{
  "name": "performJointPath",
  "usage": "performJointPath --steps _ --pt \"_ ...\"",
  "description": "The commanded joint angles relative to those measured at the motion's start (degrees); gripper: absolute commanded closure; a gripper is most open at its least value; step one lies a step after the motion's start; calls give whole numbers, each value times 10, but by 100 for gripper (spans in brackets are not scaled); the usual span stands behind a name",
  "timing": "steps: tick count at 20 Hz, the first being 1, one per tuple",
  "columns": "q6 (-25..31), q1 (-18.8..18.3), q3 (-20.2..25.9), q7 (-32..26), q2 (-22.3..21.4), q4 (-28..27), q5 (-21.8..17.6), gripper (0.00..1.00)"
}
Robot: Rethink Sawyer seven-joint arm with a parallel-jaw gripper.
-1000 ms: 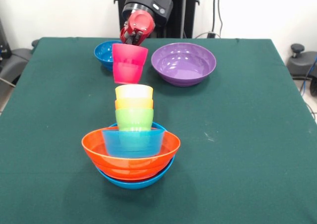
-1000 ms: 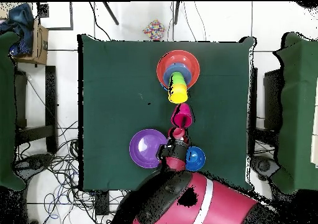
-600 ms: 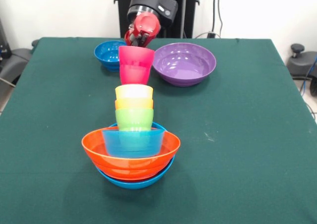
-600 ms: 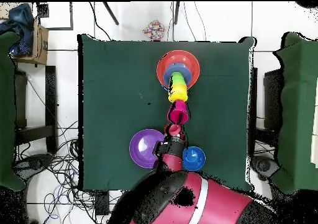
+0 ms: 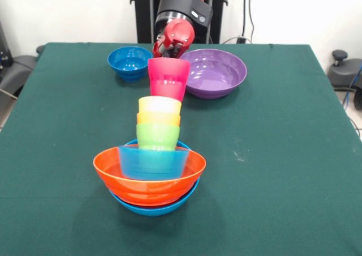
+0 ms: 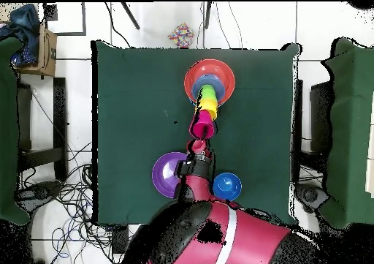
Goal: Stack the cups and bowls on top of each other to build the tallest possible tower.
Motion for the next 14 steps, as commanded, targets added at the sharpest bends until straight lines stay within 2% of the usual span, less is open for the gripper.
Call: performJointPath --steps 1,7,14 --pt "53 10 69 75 22 -87 -25 100" --pt "64 -2 74 85 30 -102 -46 100" --pt "85 -11 67 77 28 -102 -33 100"
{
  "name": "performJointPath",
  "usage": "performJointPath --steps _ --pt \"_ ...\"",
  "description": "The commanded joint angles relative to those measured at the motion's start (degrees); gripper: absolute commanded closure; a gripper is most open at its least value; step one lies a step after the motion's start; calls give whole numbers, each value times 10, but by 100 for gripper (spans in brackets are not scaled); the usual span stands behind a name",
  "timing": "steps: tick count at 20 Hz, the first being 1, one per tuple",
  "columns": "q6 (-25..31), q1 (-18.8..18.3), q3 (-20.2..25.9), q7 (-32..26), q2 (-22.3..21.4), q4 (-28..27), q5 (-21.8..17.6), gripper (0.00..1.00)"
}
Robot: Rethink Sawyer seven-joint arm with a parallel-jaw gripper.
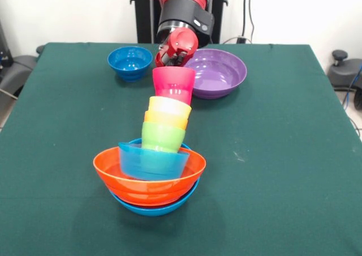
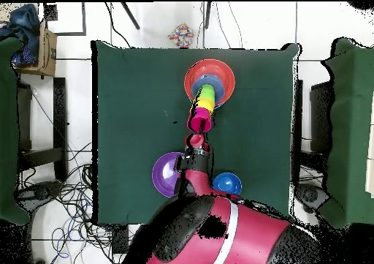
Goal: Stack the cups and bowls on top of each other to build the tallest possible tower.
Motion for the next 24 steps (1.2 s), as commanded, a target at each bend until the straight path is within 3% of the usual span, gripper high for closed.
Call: performJointPath --steps 1,6,24 --pt "86 -9 54 74 9 -69 -15 100" --pt "96 -14 38 49 29 -103 -23 100" --pt "157 -5 15 21 18 -126 -3 100"
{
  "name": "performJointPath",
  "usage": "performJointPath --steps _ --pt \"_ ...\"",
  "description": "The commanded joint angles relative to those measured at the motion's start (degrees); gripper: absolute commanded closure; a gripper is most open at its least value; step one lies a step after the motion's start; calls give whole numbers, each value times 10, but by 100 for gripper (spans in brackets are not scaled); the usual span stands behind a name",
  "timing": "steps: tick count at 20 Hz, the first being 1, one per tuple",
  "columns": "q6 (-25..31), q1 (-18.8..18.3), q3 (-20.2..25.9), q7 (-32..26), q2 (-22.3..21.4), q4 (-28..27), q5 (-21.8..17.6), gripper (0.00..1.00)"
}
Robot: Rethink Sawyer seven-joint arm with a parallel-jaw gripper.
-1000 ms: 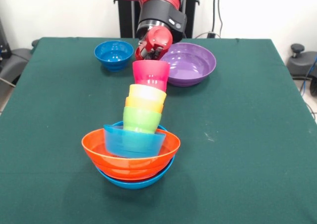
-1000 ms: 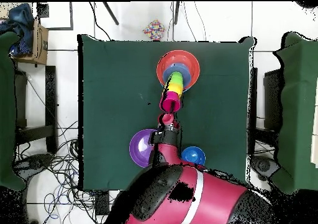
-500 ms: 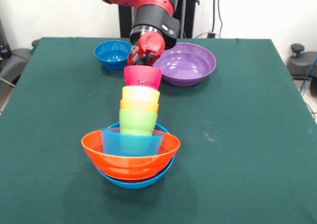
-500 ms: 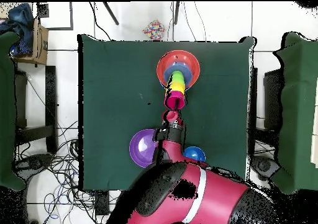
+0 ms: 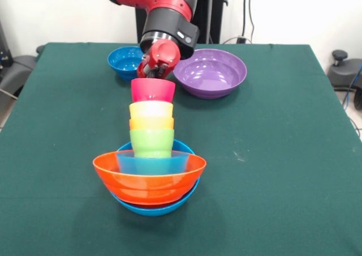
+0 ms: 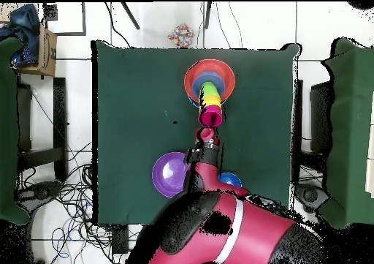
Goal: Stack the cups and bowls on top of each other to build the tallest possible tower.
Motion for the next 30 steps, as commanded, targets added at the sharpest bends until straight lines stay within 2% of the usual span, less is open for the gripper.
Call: performJointPath --steps 1,4,5,10,22,26,28,30 --pt "147 3 36 23 -2 -76 -8 100" --pt "165 1 42 29 -6 -78 -12 100" --pt "172 0 44 31 -7 -79 -13 0" --pt "168 14 33 20 -8 -79 10 0" --pt "188 23 44 38 -44 -59 15 0" --pt "217 34 45 46 -82 -26 36 0" --pt "251 37 46 45 -112 -15 39 0" --pt "309 38 49 43 -156 2 38 0"
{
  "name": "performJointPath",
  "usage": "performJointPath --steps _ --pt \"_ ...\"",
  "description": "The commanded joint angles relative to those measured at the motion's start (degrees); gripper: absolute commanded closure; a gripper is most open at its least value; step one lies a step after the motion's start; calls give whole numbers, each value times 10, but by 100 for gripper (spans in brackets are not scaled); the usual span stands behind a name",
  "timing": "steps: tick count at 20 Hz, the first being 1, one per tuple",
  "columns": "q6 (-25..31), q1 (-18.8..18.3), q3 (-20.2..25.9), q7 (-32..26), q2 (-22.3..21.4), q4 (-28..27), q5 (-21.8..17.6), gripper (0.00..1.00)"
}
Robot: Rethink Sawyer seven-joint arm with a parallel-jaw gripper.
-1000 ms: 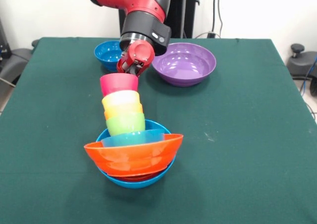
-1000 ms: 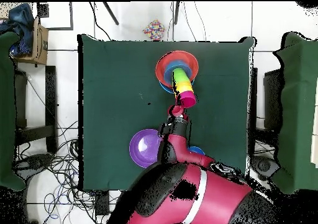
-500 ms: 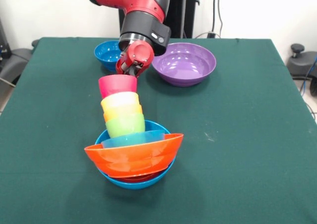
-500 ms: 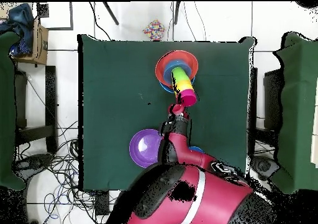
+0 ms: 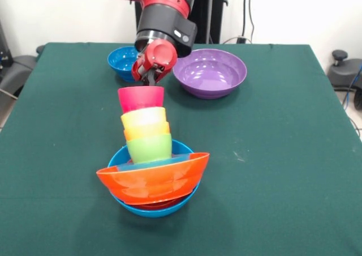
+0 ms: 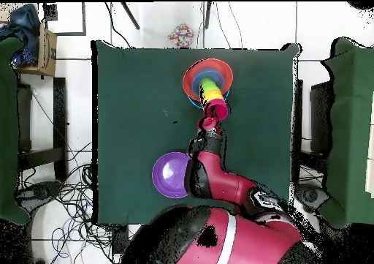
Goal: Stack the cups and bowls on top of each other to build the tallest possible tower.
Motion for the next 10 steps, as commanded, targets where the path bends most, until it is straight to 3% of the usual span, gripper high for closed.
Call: performJointPath --steps 1,5,10 --pt "215 19 55 44 -117 28 27 0" --pt "299 12 65 47 -180 49 19 0" --pt "367 33 54 52 -234 69 44 0"
